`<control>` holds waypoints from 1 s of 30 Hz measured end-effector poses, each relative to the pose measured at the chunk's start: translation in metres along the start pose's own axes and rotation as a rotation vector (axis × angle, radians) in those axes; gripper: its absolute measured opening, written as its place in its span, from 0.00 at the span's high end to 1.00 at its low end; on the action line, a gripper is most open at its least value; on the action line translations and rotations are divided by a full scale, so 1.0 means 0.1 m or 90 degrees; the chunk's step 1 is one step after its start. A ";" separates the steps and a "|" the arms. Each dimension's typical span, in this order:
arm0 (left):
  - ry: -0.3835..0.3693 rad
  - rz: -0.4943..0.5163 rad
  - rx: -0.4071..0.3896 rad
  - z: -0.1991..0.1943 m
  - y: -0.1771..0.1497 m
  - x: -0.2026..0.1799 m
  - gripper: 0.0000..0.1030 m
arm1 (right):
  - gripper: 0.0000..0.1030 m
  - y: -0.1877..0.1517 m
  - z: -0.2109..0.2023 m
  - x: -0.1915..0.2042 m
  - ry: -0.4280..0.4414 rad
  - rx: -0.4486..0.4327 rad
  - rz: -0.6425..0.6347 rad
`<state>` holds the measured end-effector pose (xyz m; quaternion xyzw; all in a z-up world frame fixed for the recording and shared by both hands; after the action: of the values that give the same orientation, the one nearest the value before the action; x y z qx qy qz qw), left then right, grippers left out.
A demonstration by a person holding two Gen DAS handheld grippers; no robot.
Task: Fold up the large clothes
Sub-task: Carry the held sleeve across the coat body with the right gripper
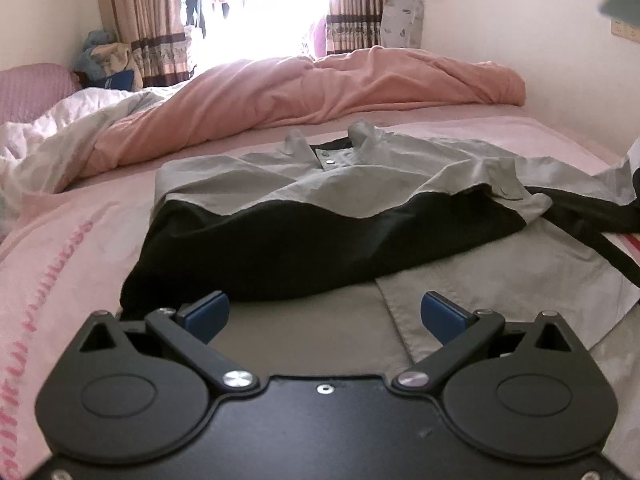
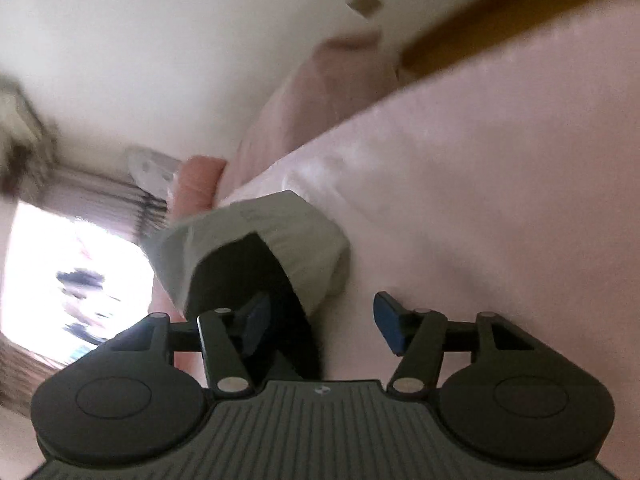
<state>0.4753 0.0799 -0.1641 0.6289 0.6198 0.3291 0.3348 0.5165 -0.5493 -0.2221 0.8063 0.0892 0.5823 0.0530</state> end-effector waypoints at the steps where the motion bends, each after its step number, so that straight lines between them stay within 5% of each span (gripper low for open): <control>1: 0.001 0.000 -0.001 -0.01 0.00 0.01 0.00 | 0.32 -0.01 0.06 0.00 0.054 0.014 0.049; 3: 0.009 -0.002 0.001 -0.01 0.01 0.05 0.00 | 0.31 -0.03 0.15 0.06 0.140 0.030 0.121; 7: 0.021 -0.003 0.007 0.00 0.02 0.09 0.00 | 0.35 0.02 0.27 0.14 0.077 -0.001 0.060; 10: 0.024 0.012 0.002 -0.04 0.03 0.09 0.00 | 0.57 0.05 0.22 0.27 0.059 -0.033 0.012; 12: 0.030 0.017 0.001 -0.04 0.02 0.09 0.00 | 0.83 0.05 0.21 0.36 0.055 -0.038 -0.026; 15: 0.029 0.016 0.003 -0.05 0.01 0.10 0.00 | 0.85 0.15 0.01 0.57 0.048 -0.080 -0.113; 19: 0.034 0.023 0.004 -0.05 -0.02 0.08 0.00 | 0.87 0.05 -0.29 1.12 0.007 -0.146 -0.347; 25: 0.059 0.051 -0.010 -0.10 0.01 0.12 0.00 | 0.90 -0.45 -0.39 1.59 0.046 -0.125 -0.473; 30: 0.142 0.104 -0.018 -0.14 0.24 0.46 0.00 | 0.90 -1.15 -0.49 2.20 0.082 -0.112 -0.589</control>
<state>0.4776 0.1260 -0.1361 0.6324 0.5950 0.4316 0.2445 0.5284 -0.3926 -0.0237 0.6369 0.3922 0.5516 0.3693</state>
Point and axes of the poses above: each gripper's, at about its wrist camera, not at the fingertips, and z roughly the way its jaws point, x to its left, y to its top, the point moved 10 cm from there along z, roughly the way its jaws point, and after that the axes turned 4 degrees about -z, right-handed, at the moved point
